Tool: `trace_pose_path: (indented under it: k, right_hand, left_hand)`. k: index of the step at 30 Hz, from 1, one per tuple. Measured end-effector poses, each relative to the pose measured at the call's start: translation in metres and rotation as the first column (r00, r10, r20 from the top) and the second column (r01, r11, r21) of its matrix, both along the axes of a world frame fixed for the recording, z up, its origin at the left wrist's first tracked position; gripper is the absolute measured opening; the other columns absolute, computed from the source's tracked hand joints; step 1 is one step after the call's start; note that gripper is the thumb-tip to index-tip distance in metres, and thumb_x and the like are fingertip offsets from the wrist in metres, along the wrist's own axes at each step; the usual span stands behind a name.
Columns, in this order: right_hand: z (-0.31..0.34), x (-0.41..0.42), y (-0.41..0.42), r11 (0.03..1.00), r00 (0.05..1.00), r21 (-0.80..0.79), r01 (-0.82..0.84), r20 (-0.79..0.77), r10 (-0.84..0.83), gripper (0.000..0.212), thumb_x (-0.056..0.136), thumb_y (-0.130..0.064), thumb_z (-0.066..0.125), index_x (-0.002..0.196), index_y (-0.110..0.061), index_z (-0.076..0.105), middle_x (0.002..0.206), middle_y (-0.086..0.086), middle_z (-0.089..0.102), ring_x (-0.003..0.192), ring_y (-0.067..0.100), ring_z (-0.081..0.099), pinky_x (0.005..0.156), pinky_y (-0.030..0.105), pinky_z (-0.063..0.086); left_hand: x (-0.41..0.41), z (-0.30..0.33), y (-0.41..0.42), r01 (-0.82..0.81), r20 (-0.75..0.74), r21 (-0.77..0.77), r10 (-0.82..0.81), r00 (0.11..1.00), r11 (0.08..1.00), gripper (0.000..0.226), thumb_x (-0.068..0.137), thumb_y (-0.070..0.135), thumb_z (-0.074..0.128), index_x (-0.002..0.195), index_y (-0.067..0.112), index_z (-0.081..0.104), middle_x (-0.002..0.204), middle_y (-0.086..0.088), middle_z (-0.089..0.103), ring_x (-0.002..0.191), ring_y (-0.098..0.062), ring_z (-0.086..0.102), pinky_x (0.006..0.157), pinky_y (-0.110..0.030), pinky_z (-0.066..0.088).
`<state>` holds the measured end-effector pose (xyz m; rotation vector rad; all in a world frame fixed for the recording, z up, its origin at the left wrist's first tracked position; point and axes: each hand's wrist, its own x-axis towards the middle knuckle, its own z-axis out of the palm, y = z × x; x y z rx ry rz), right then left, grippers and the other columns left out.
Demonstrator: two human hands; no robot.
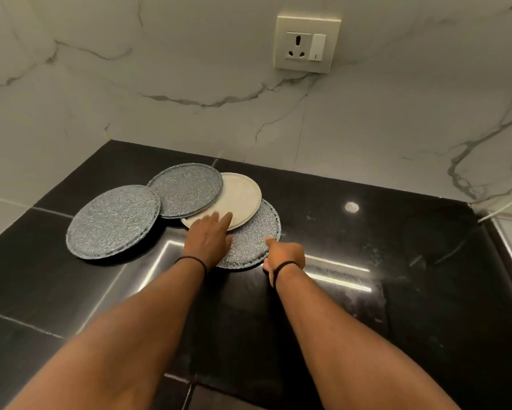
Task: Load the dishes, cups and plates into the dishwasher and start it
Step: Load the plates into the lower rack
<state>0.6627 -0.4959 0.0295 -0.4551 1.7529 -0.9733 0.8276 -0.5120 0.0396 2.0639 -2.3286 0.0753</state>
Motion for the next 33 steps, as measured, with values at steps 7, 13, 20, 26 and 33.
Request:
trace_pose_path:
  k: [7, 13, 20, 26, 33]
  right_hand:
    - [0.003, 0.001, -0.025, 1.000, 0.989, 0.022, -0.007, 0.148, 0.003, 0.027, 0.081, -0.027, 0.077, 0.075, -0.009, 0.058, 0.078, 0.009, 0.066, 0.069, 0.024, 0.061, 0.080, 0.052, 0.058]
    - [0.022, -0.018, -0.037, 0.994, 0.981, -0.088, 0.058, 0.188, -0.040, 0.022, 0.085, -0.029, 0.070, 0.086, -0.009, 0.061, 0.086, 0.010, 0.068, 0.080, 0.027, 0.067, 0.077, 0.053, 0.058]
    - [0.071, -0.091, -0.017, 0.937, 0.975, -0.315, 0.152, -0.109, -0.195, 0.025, 0.094, -0.006, 0.048, 0.103, -0.027, 0.058, 0.095, -0.008, 0.059, 0.087, 0.016, 0.059, 0.084, 0.035, 0.051]
    - [0.113, -0.146, 0.023, 0.928, 0.983, -0.344, 0.143, -0.056, -0.173, 0.026, 0.089, -0.002, 0.050, 0.101, -0.010, 0.072, 0.108, 0.006, 0.066, 0.100, 0.021, 0.064, 0.082, 0.037, 0.058]
    - [0.139, -0.215, 0.112, 0.947, 0.286, 0.013, -0.320, -0.952, 0.110, 0.023, 0.087, -0.023, 0.061, 0.109, -0.025, 0.068, 0.099, 0.001, 0.069, 0.095, 0.023, 0.064, 0.082, 0.034, 0.052]
  left_hand:
    - [0.005, -0.005, -0.019, 0.265, 0.158, -0.170, -0.239, 0.958, 0.949, 0.023, 0.063, -0.003, 0.075, 0.074, 0.009, 0.059, 0.067, -0.009, 0.056, 0.050, -0.029, 0.054, 0.040, -0.028, 0.029]
    - [-0.005, 0.003, -0.030, 0.286, 0.089, -0.329, -0.272, 0.958, 0.900, 0.013, 0.077, 0.002, 0.062, 0.078, 0.008, 0.050, 0.072, -0.013, 0.050, 0.059, -0.031, 0.050, 0.044, -0.034, 0.035]
    - [-0.050, 0.045, -0.041, 0.241, -0.120, -0.476, -0.334, 0.935, 0.846, 0.011, 0.088, 0.011, 0.055, 0.081, 0.009, 0.047, 0.073, -0.015, 0.051, 0.053, -0.032, 0.049, 0.043, -0.035, 0.039]
    - [-0.114, 0.080, -0.030, 0.299, -0.128, -0.488, -0.406, 0.905, 0.820, 0.019, 0.093, 0.017, 0.048, 0.077, 0.007, 0.052, 0.069, -0.012, 0.049, 0.040, -0.028, 0.045, 0.035, -0.028, 0.034]
    - [-0.192, 0.103, 0.004, 0.358, -0.287, -0.349, -0.462, 0.839, 0.866, 0.023, 0.099, 0.028, 0.048, 0.090, 0.007, 0.050, 0.083, -0.012, 0.048, 0.052, -0.029, 0.047, 0.043, -0.038, 0.043]
